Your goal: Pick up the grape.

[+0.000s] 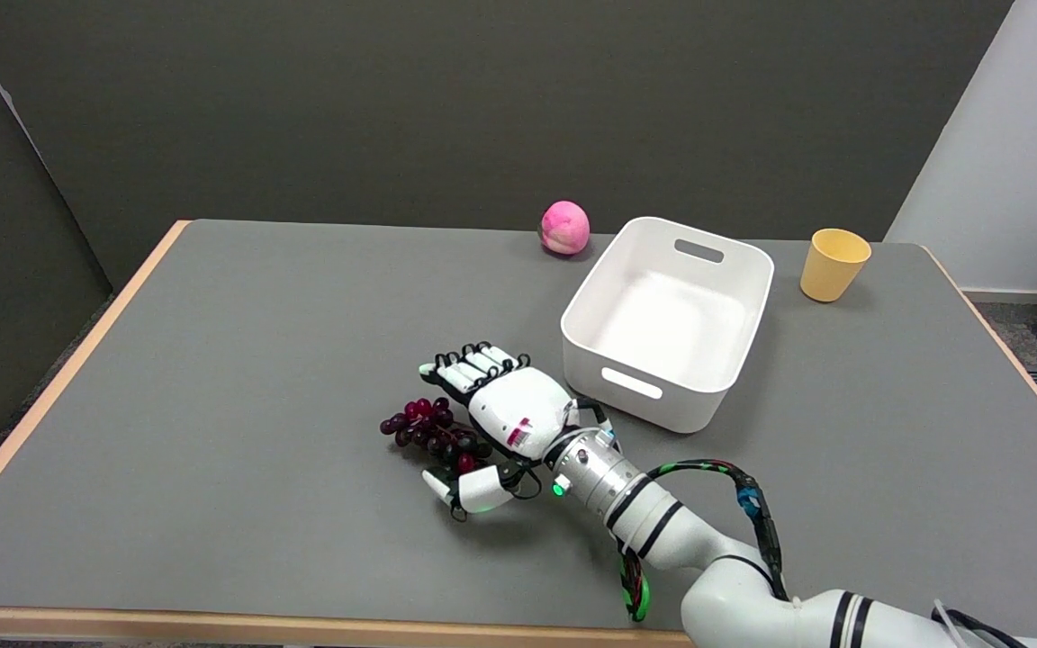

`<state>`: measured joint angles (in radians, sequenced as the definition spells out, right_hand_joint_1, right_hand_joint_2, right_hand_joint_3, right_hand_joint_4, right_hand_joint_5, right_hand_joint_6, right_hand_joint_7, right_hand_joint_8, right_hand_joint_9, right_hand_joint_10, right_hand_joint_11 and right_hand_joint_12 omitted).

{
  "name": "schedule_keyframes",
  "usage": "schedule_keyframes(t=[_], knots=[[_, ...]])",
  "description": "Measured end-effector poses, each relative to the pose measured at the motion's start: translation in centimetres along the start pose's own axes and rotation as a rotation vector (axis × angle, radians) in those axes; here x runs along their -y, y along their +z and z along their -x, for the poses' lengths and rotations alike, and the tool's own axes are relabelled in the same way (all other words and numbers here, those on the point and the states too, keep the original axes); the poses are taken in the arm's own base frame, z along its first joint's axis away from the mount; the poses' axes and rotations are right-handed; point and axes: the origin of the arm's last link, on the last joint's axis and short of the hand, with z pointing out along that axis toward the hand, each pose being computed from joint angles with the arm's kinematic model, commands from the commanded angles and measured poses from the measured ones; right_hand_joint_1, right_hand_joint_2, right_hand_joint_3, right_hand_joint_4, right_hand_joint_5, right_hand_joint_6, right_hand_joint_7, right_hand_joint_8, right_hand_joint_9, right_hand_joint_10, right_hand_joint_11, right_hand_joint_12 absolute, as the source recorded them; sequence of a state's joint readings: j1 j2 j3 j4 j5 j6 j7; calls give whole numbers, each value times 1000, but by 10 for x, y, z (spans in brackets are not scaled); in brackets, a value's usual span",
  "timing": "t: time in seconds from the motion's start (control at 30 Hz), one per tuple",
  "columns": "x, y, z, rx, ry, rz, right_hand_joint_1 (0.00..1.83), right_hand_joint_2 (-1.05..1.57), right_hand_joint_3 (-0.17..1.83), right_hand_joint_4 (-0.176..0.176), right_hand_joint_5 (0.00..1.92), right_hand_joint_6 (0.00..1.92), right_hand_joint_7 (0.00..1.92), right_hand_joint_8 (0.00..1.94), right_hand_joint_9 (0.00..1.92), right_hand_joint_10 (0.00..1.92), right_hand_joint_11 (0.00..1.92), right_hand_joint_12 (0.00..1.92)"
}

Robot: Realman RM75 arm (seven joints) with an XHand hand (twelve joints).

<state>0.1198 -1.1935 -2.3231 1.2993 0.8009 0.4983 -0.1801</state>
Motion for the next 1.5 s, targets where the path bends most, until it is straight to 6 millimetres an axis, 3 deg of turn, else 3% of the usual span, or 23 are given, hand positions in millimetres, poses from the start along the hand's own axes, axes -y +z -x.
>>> schedule_keyframes(t=[0.1, 0.3, 0.47, 0.67, 0.93, 1.0, 1.03, 1.1, 1.23, 1.5], knots=[[2, 0, 1, 1, 8, -2, 526, 640, 921, -113, 191, 451, 340, 526, 238, 871, 141, 1323], [5, -1, 2, 3, 20, -4, 739, 688, 893, -144, 266, 538, 534, 720, 438, 1116, 299, 1531], [6, -1, 1, 0, 35, 0, 805, 737, 877, -148, 337, 657, 645, 911, 565, 1230, 456, 1672], [7, -1, 1, -4, 48, 7, 870, 748, 900, -153, 383, 785, 720, 1054, 645, 1311, 508, 1763], [7, -1, 1, -5, 58, 13, 857, 716, 917, -143, 353, 686, 712, 1029, 654, 1327, 525, 1808], [7, -1, 1, -5, 60, 14, 1231, 919, 557, -164, 450, 872, 794, 1303, 744, 1324, 584, 1893], [7, -1, 1, -5, 61, 14, 1295, 1025, 396, -171, 517, 1051, 788, 1404, 772, 1344, 582, 1917], [6, -1, 1, -8, 63, 16, 1178, 1189, 193, -176, 649, 1467, 704, 1491, 783, 1411, 529, 1921], [6, -1, 0, -13, 65, 18, 1176, 1094, 405, -176, 650, 1525, 708, 1559, 831, 1610, 428, 1921], [5, -1, -1, -21, 64, 22, 1165, 1096, 441, -176, 622, 1573, 681, 1613, 849, 1739, 396, 1921]])
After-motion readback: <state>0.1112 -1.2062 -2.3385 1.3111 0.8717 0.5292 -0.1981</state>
